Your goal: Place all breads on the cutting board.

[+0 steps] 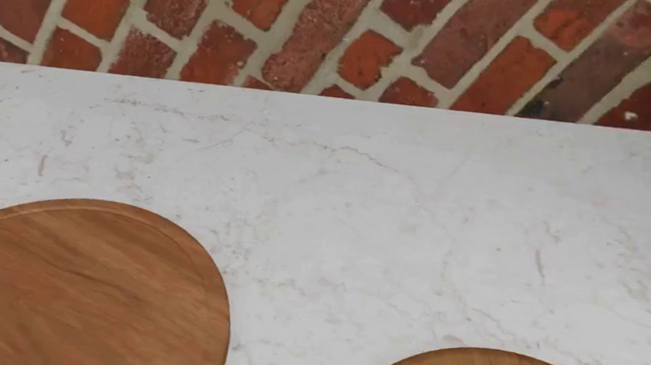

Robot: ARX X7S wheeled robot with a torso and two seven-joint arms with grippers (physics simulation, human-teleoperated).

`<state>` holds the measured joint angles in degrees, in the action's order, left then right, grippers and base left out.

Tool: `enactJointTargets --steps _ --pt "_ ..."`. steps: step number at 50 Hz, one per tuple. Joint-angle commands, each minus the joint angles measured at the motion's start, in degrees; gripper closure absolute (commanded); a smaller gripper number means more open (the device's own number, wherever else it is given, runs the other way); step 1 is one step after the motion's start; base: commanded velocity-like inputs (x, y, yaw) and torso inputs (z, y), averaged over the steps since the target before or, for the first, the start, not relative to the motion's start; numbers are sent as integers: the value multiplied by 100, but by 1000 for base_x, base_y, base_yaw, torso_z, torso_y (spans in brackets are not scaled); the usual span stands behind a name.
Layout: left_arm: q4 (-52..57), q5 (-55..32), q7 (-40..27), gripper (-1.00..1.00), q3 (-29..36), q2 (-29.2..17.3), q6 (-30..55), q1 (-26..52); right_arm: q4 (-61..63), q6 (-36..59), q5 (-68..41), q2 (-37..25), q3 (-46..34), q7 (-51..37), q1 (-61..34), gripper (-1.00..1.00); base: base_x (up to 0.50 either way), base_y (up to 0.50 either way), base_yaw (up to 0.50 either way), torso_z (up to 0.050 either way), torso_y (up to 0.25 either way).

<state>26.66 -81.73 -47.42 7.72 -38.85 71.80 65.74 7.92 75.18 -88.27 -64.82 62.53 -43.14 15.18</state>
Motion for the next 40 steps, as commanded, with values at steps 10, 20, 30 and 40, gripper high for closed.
enactJointTargets --steps 10,20,30,40 --pt "-44 160 103 -100 -30 71 -68 -19 -452 -391 480 78 -680 391 -82 -100 0 0 0 0 0" --pt "-49 170 99 -100 12 71 -101 -28 -480 -354 505 190 -761 362 2 -100 0 0 0 0 0" --pt "-49 158 101 -100 25 56 -141 -37 44 80 -183 -220 -267 -102 -129 100 0 0 0 0 0" --pt "-23 110 129 -100 -26 43 -237 -93 404 622 -2162 -1055 409 -1254 -161 100 0 0 0 0 0"
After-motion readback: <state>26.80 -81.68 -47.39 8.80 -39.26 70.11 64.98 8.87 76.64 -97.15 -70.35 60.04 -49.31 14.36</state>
